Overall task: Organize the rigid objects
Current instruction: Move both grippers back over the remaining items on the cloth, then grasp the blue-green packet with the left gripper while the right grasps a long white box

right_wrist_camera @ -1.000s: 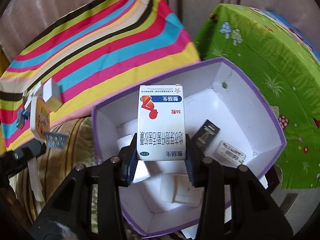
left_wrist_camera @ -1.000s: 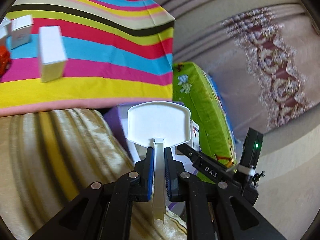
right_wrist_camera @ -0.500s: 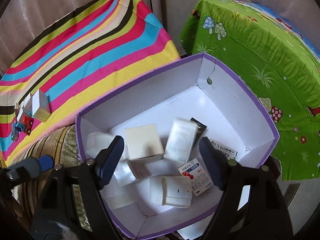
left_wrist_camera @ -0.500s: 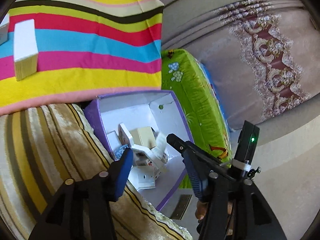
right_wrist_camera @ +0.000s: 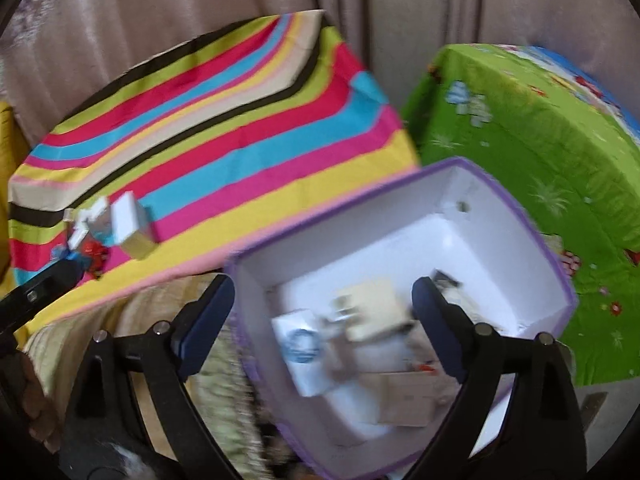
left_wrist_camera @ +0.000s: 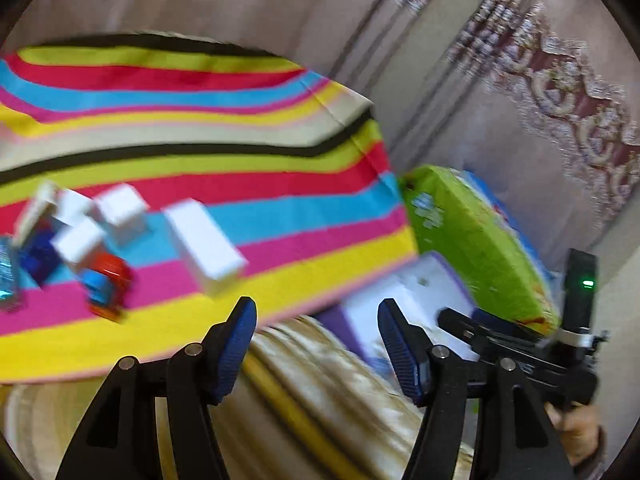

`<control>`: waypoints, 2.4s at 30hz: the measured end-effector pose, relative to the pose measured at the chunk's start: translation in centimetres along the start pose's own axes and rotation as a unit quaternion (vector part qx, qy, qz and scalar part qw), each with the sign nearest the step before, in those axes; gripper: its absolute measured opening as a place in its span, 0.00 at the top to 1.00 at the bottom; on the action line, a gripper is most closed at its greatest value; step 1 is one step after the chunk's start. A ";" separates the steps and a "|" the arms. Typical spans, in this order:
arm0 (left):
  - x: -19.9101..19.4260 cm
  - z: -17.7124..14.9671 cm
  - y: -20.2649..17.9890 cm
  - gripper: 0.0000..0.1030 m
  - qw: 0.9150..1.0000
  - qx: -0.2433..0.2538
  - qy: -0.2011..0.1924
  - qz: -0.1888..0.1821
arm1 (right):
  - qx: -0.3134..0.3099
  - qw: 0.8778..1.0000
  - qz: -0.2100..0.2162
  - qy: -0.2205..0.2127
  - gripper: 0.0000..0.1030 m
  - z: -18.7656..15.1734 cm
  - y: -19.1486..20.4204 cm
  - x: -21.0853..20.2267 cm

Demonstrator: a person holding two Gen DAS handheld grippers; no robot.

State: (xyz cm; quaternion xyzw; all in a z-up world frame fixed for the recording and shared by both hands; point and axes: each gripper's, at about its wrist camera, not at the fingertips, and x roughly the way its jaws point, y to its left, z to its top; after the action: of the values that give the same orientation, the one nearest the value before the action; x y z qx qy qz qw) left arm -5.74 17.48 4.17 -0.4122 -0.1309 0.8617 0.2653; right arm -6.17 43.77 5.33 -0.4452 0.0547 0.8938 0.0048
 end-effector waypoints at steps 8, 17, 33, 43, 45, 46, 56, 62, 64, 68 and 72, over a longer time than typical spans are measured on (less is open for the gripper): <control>-0.9 -0.4 2.9 0.38 0.999 -0.044 -0.026 0.001 | -0.041 0.998 0.052 0.012 0.11 -0.1 6.5 1.6; -0.7 -0.8 2.5 0.38 0.999 -0.041 -0.028 -0.020 | -0.060 0.996 0.046 0.038 0.11 -1.2 9.3 3.7; -3.2 0.7 11.0 0.38 0.989 -0.104 -0.009 0.103 | -0.106 0.991 0.039 0.069 0.11 -1.5 12.0 5.3; -6.1 3.1 18.3 0.38 0.965 -0.162 -0.039 0.202 | -0.139 0.988 0.064 0.010 0.11 3.1 17.9 4.5; -6.2 1.9 19.5 0.38 0.961 -0.178 -0.050 0.208 | -0.122 0.990 0.072 -0.009 0.11 4.2 19.2 4.3; -6.1 1.4 20.2 0.38 0.959 -0.190 -0.050 0.202 | -0.115 0.990 0.077 -0.017 0.11 4.4 19.7 4.1; -4.6 0.8 21.1 0.38 0.953 -0.210 -0.050 0.210 | -0.072 0.992 0.098 0.019 0.11 1.5 20.0 7.4; -4.0 0.8 21.9 0.41 0.950 -0.218 -0.028 0.220 | -0.106 0.991 0.071 0.030 0.11 2.0 20.2 8.6; -3.7 0.8 22.2 0.45 0.950 -0.218 -0.018 0.224 | -0.131 0.989 0.057 0.030 0.11 2.2 20.5 8.8; -2.9 0.7 22.7 0.51 0.948 -0.216 -0.001 0.234 | -0.172 0.984 0.045 0.031 0.11 2.2 21.1 9.2; -2.5 0.6 22.9 0.52 0.948 -0.211 0.006 0.238 | -0.202 0.978 0.030 0.031 0.11 2.7 21.9 10.3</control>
State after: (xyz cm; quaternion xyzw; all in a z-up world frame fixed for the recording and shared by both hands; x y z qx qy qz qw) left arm -12.86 -2.83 -4.05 -0.4830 -0.2063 0.8500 -0.0396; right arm -15.74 21.87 0.80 -0.4630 -0.1132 0.8717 -0.1140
